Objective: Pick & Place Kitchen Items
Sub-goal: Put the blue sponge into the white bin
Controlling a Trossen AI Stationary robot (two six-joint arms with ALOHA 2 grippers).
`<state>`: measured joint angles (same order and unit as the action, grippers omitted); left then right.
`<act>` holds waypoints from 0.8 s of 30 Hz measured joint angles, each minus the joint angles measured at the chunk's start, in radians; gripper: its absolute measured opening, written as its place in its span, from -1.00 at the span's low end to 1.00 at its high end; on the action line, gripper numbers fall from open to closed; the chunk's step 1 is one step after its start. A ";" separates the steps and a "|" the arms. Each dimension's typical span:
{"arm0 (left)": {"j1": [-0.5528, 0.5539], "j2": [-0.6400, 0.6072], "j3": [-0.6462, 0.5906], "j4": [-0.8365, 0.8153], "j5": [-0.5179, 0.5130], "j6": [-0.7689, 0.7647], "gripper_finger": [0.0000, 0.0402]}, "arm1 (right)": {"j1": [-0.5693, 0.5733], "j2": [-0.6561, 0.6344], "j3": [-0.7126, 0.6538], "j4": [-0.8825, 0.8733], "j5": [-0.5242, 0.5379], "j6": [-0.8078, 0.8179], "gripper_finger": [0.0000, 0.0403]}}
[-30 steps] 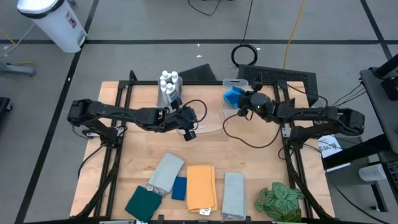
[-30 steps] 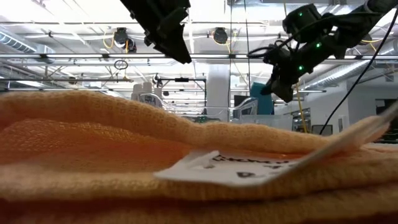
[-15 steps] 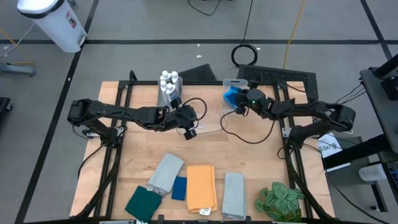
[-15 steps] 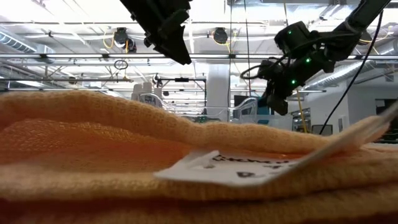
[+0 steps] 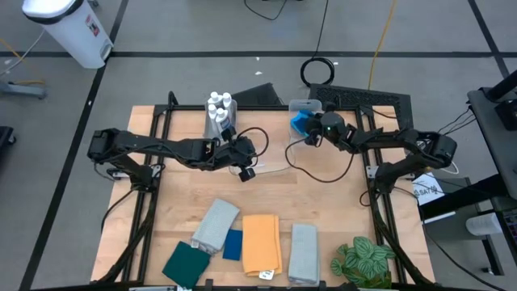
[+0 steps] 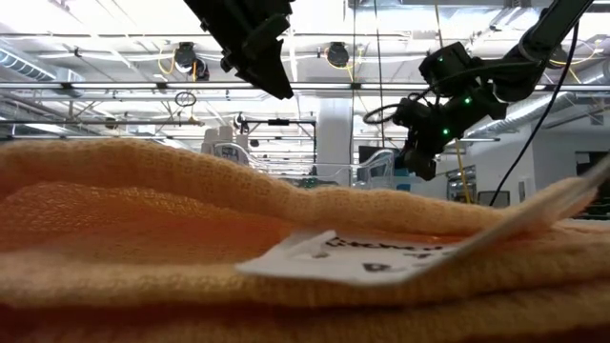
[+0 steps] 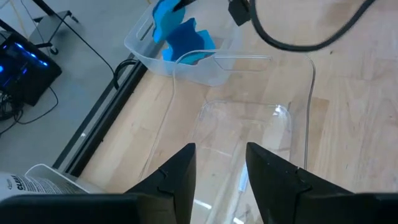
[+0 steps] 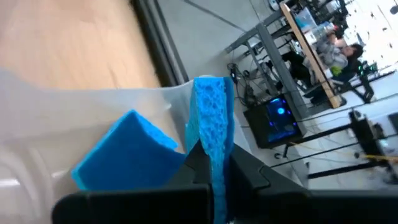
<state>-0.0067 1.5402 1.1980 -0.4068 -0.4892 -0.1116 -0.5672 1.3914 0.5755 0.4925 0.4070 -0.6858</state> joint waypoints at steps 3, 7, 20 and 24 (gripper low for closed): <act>0.000 0.000 0.000 0.000 0.000 0.000 -0.28 | -0.003 0.000 0.000 -0.003 -0.045 0.022 -0.85; 0.000 0.000 0.000 0.000 0.001 0.001 -0.28 | -0.003 0.000 0.000 0.000 -0.045 0.045 -0.62; 0.000 0.000 0.000 -0.001 0.013 0.000 -0.28 | -0.003 0.000 0.000 -0.003 -0.044 0.101 -0.17; 0.000 0.000 0.000 -0.002 0.050 -0.002 -0.28 | 0.003 -0.010 0.000 -0.040 -0.044 0.197 -0.14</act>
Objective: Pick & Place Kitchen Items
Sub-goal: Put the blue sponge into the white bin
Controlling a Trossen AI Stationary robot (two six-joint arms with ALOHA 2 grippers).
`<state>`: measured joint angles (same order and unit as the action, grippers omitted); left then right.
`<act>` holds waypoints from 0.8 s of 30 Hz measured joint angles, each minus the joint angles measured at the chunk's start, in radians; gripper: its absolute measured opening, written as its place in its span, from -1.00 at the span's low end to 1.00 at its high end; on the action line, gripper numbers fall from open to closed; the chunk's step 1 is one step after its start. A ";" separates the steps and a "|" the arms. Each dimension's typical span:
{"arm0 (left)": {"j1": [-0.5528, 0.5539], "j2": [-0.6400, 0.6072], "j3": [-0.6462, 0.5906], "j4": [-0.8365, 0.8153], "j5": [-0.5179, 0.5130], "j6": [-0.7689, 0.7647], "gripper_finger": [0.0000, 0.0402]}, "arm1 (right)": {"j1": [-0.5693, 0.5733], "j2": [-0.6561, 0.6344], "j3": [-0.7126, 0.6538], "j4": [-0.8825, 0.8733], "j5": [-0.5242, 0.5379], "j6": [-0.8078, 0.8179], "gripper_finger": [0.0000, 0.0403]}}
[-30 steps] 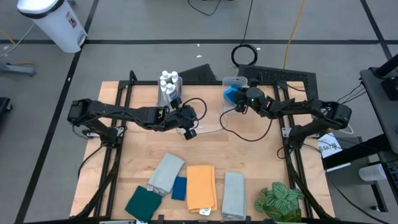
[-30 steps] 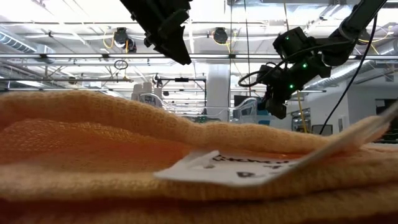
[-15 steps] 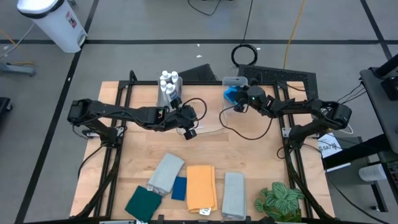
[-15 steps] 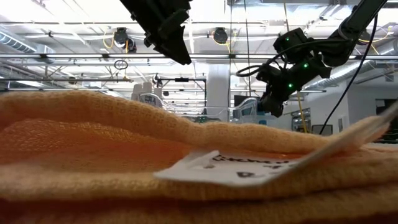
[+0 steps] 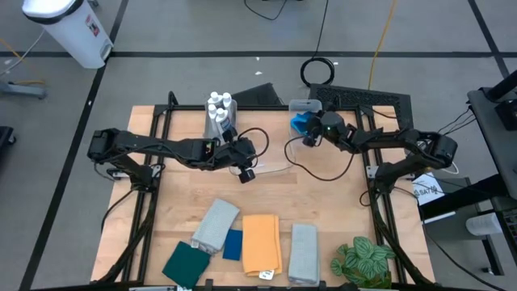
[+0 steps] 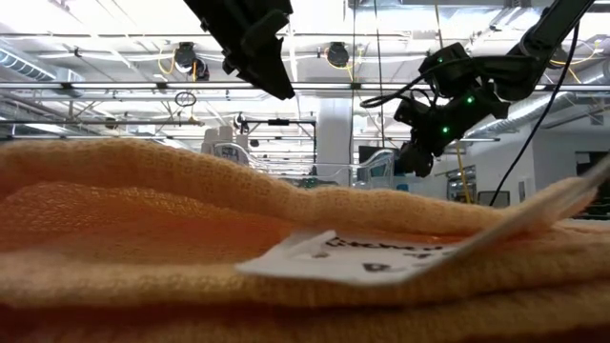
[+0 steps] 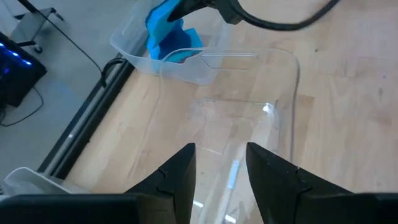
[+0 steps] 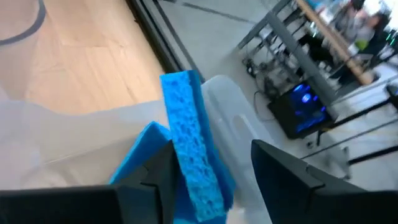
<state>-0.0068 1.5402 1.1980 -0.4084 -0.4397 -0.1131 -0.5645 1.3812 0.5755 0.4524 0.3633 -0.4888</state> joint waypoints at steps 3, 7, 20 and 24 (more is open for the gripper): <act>0.000 0.000 0.000 -0.001 0.006 0.002 -0.28 | 0.003 -0.017 0.000 -0.052 -0.002 0.060 -0.14; 0.000 0.000 0.000 -0.002 0.005 0.006 -0.28 | 0.003 -0.057 0.001 -0.130 -0.002 0.116 -0.14; 0.000 0.000 0.000 -0.002 0.005 -0.001 -0.28 | -0.082 -0.157 0.001 -0.215 -0.049 0.328 -0.16; 0.000 0.000 0.000 -0.002 0.005 -0.001 -0.28 | -0.128 -0.146 0.001 -0.138 -0.051 0.334 -0.14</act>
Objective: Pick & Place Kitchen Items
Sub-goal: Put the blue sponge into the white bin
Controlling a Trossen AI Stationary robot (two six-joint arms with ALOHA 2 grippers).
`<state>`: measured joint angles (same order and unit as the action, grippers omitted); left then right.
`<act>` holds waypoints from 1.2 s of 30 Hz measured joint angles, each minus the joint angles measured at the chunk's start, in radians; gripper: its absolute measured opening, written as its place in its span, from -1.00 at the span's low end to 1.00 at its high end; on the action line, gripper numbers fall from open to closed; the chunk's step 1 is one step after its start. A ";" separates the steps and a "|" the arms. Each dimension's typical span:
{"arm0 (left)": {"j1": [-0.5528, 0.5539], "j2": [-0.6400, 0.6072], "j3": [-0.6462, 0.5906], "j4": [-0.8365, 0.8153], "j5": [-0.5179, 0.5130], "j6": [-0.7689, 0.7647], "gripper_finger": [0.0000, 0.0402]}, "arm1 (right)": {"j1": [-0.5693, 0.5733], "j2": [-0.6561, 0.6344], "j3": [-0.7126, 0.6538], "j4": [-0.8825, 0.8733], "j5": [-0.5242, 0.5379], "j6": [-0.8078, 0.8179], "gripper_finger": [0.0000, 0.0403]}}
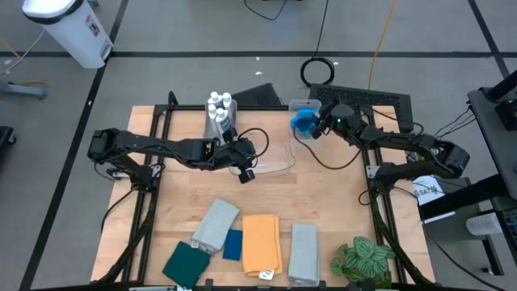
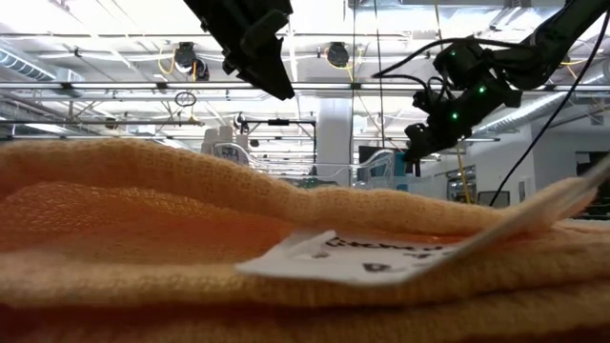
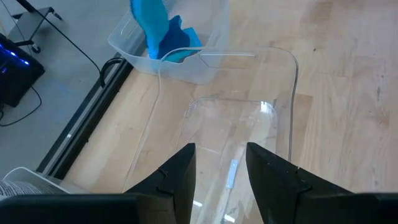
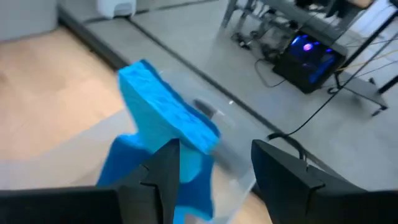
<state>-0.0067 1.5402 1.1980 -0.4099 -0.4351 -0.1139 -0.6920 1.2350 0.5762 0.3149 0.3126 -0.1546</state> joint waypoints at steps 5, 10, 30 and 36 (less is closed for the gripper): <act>0.000 0.000 0.000 0.000 0.000 0.000 -0.28 | -0.015 0.000 0.000 0.075 0.000 -0.004 -0.16; 0.000 0.000 0.000 0.001 0.000 0.001 -0.28 | -0.014 0.000 0.000 0.077 -0.002 -0.006 -0.17; 0.000 0.000 0.000 0.003 -0.002 0.011 -0.28 | -0.014 0.000 0.000 0.180 -0.003 0.034 -0.18; 0.006 0.000 0.000 0.023 -0.002 0.032 -0.28 | -0.131 0.062 0.132 0.021 -0.157 0.170 -0.18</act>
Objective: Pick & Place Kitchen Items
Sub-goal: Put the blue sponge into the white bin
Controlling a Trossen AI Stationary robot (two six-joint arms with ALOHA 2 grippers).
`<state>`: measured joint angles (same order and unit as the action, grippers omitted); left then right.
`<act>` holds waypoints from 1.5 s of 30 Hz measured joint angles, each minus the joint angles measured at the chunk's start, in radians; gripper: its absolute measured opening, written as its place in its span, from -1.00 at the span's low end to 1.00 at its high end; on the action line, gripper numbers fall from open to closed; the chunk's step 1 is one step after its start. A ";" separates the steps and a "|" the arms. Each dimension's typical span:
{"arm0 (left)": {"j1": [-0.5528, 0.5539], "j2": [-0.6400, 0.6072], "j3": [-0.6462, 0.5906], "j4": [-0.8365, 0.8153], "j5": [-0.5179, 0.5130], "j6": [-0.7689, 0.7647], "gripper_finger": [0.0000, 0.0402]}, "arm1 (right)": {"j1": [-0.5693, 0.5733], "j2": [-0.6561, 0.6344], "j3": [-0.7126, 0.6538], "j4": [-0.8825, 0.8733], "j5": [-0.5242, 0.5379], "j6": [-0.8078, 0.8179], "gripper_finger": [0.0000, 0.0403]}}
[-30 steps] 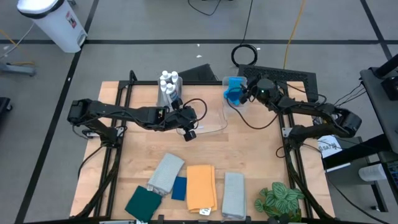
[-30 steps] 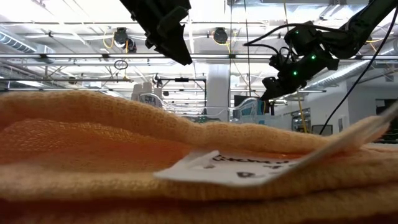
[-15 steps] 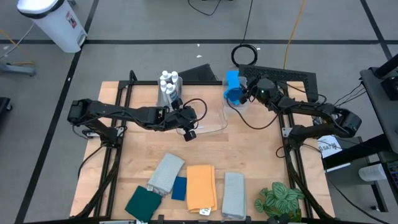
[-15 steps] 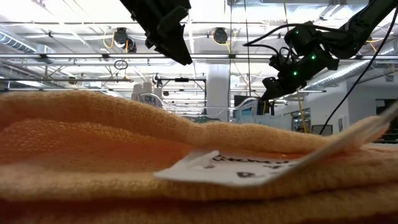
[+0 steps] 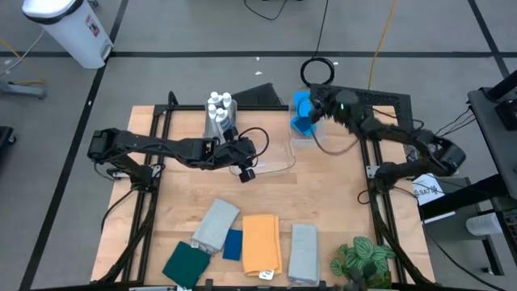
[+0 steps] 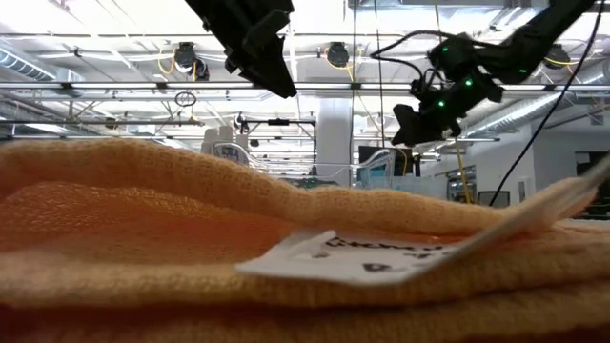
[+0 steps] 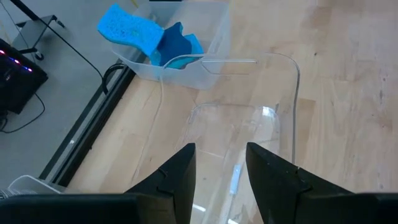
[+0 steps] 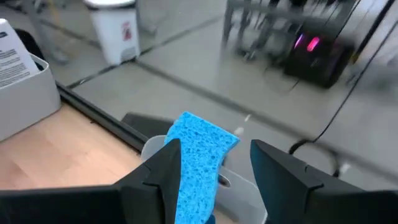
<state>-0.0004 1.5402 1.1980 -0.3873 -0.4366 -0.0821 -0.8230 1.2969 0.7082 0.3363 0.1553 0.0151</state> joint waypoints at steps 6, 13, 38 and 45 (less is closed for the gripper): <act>0.016 0.000 0.000 0.003 0.000 -0.002 -0.28 | -0.191 0.190 0.235 -0.132 -0.435 0.112 -0.13; 0.030 0.000 0.000 0.001 0.042 -0.002 -0.28 | -0.273 0.325 0.321 -0.140 -0.591 0.154 0.25; 0.030 0.000 0.000 -0.004 0.052 -0.009 -0.28 | -0.261 0.413 0.322 -0.150 -0.708 0.094 0.25; 0.030 0.000 0.000 -0.004 0.052 -0.009 -0.28 | -0.261 0.413 0.322 -0.124 -0.673 0.076 0.05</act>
<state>0.0296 1.5398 1.1980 -0.3916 -0.3847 -0.0910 -1.0843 1.7100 1.0302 0.2128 -0.5174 0.0911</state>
